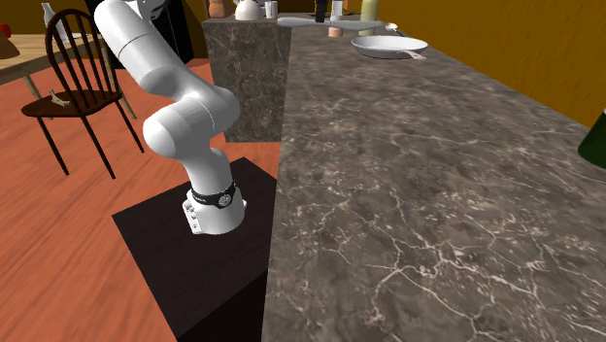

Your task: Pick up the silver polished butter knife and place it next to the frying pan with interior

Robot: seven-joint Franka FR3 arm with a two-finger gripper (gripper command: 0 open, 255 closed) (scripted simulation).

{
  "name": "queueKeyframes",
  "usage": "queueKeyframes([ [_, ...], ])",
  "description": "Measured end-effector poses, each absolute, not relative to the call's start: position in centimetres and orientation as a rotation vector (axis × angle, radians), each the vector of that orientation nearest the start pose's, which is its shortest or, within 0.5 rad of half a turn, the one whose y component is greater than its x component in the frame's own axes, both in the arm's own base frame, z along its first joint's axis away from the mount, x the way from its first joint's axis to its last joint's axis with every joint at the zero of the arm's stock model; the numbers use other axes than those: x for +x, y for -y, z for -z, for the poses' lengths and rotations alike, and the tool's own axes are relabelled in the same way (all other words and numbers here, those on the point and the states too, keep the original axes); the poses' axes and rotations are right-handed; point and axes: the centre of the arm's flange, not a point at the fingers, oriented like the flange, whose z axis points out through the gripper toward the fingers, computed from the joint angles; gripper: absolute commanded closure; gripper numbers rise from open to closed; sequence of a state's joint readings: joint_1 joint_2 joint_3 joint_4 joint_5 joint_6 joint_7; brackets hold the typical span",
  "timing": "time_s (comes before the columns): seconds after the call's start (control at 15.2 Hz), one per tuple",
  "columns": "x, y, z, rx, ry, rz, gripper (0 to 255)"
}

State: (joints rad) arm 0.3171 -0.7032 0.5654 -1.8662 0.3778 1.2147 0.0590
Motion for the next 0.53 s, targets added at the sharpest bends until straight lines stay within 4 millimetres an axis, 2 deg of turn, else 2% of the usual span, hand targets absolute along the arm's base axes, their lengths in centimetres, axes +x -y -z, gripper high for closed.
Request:
queueKeyframes([
  [0.53,0.5,-40.6,-69.6,-2.893,1.270,-0.075,255],
])
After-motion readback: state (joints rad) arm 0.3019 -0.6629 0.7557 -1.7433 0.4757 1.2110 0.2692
